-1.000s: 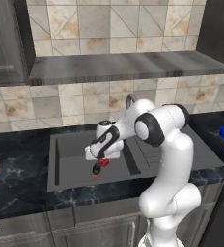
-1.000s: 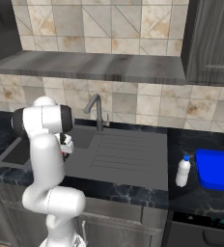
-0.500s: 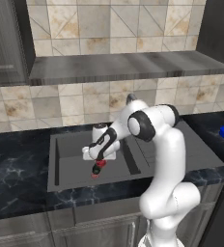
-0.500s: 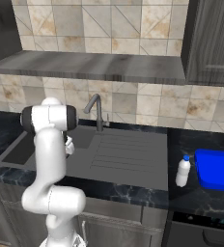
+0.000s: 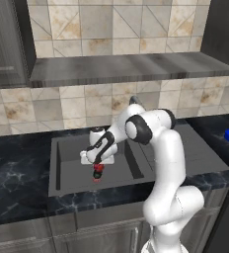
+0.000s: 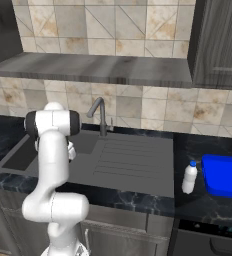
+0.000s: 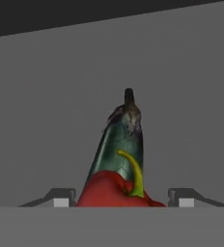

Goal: Pick up all produce items and place them in the sink. Turn on the sink faucet to wash them. Then turn the sink off and put them in the tray.

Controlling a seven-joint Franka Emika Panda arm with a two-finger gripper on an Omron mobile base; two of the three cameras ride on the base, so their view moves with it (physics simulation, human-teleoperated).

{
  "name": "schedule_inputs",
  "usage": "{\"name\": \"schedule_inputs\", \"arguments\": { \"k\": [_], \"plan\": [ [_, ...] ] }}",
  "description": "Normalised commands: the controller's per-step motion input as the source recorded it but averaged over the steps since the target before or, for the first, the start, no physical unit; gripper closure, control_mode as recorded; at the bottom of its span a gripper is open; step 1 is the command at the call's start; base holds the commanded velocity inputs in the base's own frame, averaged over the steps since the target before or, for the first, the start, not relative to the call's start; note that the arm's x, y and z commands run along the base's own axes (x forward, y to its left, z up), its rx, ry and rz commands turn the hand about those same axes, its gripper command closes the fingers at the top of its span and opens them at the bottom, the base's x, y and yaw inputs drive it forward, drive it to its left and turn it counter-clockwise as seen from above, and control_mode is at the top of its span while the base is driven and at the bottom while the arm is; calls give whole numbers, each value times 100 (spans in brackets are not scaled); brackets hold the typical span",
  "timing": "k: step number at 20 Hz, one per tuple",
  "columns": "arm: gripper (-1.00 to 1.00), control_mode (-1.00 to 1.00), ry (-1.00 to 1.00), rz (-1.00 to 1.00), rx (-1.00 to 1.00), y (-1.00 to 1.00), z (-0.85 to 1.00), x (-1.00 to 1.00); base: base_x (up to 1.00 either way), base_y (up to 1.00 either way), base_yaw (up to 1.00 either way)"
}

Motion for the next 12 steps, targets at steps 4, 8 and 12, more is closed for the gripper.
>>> {"name": "schedule_inputs", "arguments": {
  "k": [4, 8, 12],
  "plan": [
    [100, -100, 2, 0, 0, 1, -32, 0, 0, 0, 0],
    [-100, -100, 1, 0, 0, 0, -25, 0, 0, 0, 0],
    [-100, -100, -1, 0, 0, -4, 1, -12, 0, 0, 0]
  ]
}}
